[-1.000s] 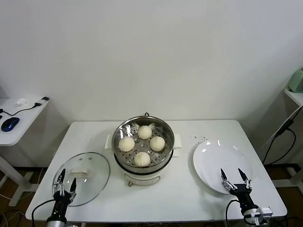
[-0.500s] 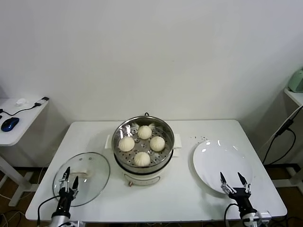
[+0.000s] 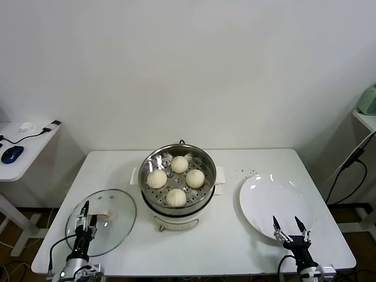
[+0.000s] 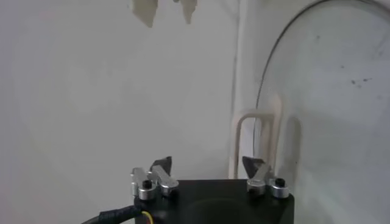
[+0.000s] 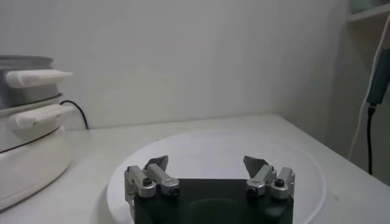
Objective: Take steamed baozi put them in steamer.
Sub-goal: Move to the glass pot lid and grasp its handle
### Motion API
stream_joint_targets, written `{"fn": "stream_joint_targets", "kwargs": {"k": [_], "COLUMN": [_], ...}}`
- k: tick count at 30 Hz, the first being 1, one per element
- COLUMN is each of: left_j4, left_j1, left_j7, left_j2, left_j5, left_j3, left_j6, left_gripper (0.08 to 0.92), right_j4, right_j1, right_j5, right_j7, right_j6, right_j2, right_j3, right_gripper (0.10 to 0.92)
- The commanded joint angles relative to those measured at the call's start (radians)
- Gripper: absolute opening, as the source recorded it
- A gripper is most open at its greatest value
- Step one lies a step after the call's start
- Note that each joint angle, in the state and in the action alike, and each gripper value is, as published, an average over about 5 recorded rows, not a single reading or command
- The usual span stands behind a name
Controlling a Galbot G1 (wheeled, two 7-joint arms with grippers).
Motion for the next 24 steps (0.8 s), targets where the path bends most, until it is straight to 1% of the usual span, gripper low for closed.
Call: {"fn": "stream_joint_targets", "kwargs": {"k": [1, 12, 19, 21, 24], "left_j4": [0.009, 0.067, 0.082, 0.079, 0.058], "left_j1": [-0.021, -0.028, -0.044, -0.043, -0.033], "left_j7": [0.000, -0.001, -0.025, -0.028, -0.028], "left_j2": [-0.002, -0.003, -0.017, -0.018, -0.018], "left_j5": [0.006, 0.043, 0.059, 0.063, 0.065], "left_j3": [0.000, 0.009, 0.006, 0.005, 0.001], "left_j6": [0.005, 0.001, 0.010, 0.010, 0.011], "left_gripper": [0.692, 0.372, 0.176, 0.143, 0.136], "right_j4": [-0.004, -0.003, 0.002, 0.006, 0.012], "right_j1": [0.000, -0.002, -0.007, -0.007, -0.009], "right_j5": [-0.005, -0.006, -0.005, -0.005, -0.006], "right_j7": [-0.002, -0.002, -0.001, -0.001, -0.001], "right_j6": [-0.003, -0.005, -0.004, -0.005, -0.006], "right_j2": [0.003, 0.007, 0.009, 0.010, 0.011], "right_j3": [-0.003, -0.002, 0.000, 0.001, 0.002], "right_gripper": [0.823, 0.823, 0.823, 0.823, 0.823]}}
